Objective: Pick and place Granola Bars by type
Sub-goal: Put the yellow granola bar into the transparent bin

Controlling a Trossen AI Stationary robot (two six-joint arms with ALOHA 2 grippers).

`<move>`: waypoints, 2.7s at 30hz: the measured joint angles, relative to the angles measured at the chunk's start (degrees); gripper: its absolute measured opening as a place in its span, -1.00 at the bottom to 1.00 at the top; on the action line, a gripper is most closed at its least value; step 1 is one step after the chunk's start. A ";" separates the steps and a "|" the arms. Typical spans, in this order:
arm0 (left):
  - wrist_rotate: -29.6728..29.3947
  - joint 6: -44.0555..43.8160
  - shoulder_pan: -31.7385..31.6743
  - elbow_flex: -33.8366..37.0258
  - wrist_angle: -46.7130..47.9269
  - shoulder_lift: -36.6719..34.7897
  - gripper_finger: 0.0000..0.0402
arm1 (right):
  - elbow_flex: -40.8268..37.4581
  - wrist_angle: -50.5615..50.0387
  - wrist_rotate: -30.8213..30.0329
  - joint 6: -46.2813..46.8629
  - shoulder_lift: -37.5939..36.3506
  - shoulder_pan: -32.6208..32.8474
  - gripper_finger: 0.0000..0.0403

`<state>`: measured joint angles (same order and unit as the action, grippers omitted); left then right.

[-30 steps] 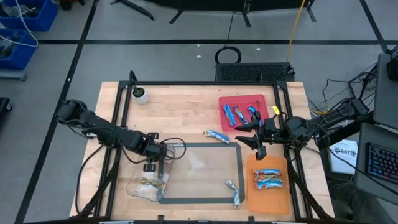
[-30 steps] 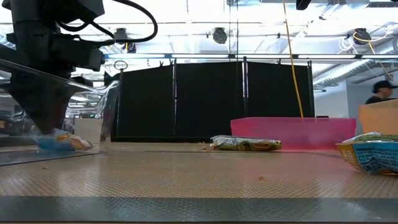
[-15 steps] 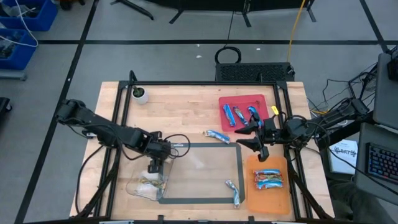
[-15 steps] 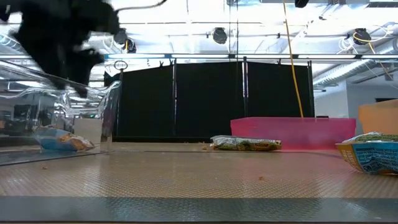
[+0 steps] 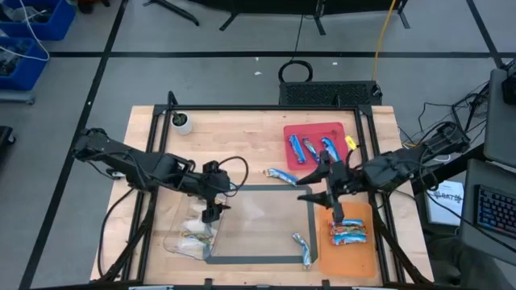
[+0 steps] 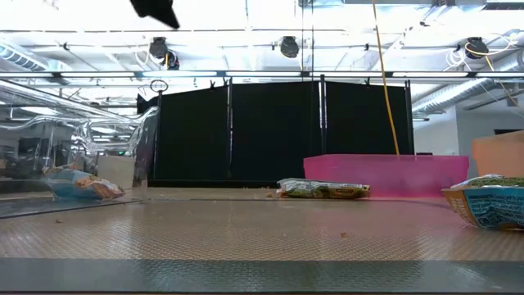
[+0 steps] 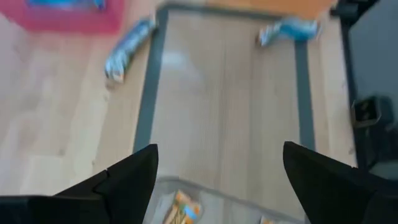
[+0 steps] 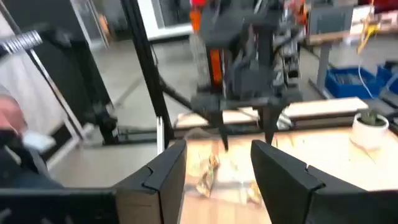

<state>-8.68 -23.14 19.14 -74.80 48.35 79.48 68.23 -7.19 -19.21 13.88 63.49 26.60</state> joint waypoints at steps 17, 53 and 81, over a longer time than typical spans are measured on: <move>-1.39 -8.94 -1.76 -9.08 8.69 -0.02 0.73 | 31.01 -35.49 -24.20 27.33 19.54 6.59 -0.31; -0.15 -5.87 -1.76 -9.01 11.83 -0.02 0.73 | 18.90 -26.64 -0.66 50.28 22.12 2.22 0.18; -0.38 -8.70 -1.81 -8.99 11.59 -0.02 0.73 | -9.69 -22.44 -8.84 18.25 25.19 -8.52 0.04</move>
<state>-9.06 -31.83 17.32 -83.79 59.94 79.46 58.54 -29.63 -28.05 32.13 88.68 18.08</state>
